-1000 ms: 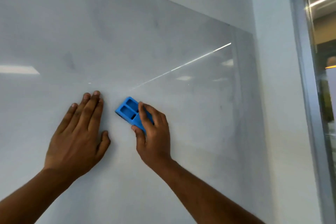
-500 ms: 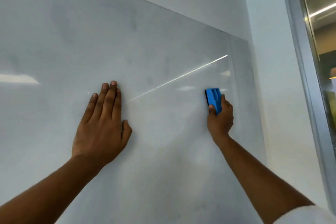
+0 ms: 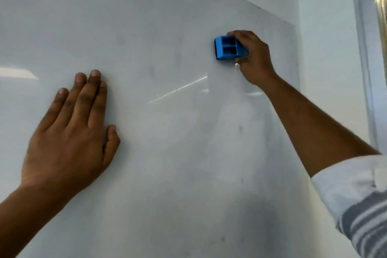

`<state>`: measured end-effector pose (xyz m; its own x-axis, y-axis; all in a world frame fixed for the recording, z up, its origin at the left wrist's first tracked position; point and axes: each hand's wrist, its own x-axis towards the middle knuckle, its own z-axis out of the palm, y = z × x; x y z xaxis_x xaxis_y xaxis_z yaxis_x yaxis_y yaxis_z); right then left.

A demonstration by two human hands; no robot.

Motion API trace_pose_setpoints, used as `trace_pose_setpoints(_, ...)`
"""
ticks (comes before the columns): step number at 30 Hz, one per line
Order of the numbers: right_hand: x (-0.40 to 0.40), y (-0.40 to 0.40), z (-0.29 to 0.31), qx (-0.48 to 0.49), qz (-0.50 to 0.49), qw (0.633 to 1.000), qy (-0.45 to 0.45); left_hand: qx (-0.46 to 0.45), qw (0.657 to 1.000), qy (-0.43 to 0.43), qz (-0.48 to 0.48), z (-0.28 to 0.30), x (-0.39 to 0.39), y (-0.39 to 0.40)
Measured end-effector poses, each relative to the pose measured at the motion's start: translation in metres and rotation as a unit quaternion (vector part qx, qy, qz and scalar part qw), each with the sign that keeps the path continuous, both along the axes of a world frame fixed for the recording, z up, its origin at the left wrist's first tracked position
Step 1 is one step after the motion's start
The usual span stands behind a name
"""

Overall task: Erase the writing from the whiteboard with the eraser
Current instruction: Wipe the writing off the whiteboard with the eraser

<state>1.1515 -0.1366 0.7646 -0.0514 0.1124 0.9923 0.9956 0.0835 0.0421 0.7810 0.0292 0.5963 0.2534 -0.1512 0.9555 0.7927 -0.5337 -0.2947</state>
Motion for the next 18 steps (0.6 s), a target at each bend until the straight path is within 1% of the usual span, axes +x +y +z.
trace_pose_setpoints(4,0.012,0.003,-0.102,-0.003,0.019,1.0,-0.017,-0.013,0.999,-0.021,-0.022,-0.012,0.011,-0.008)
trace_pose_setpoints(7,0.013,0.002,-0.196,-0.045,0.028,0.999,0.001,-0.041,0.999,0.001,-0.026,-0.037,0.029,-0.021)
trace_pose_setpoints(11,0.006,-0.011,-0.362,-0.087,0.037,0.996,-0.009,-0.034,0.998,0.056,-0.016,-0.076,0.06,-0.032)
trace_pose_setpoints(12,-0.007,-0.01,-0.397,-0.109,0.047,0.993,0.008,-0.024,0.997,0.069,-0.01,-0.082,0.065,-0.032)
trace_pose_setpoints(14,-0.039,-0.005,-0.441,-0.084,0.026,0.995,0.05,-0.011,0.997,0.076,-0.005,-0.085,0.071,-0.03)
trace_pose_setpoints(15,-0.045,0.0,-0.451,-0.079,0.029,0.994,0.069,-0.008,0.997,0.077,-0.006,-0.084,0.071,-0.029)
trace_pose_setpoints(16,-0.042,0.001,-0.462,-0.066,-0.01,0.997,0.043,-0.005,0.997,0.072,-0.007,-0.084,0.07,-0.028)
trace_pose_setpoints(17,-0.041,-0.004,-0.464,-0.079,-0.035,0.996,0.016,-0.004,0.998,0.069,-0.006,-0.082,0.07,-0.029)
trace_pose_setpoints(18,-0.038,-0.012,-0.464,-0.131,-0.072,0.989,-0.016,-0.007,0.998,0.065,-0.005,-0.083,0.07,-0.03)
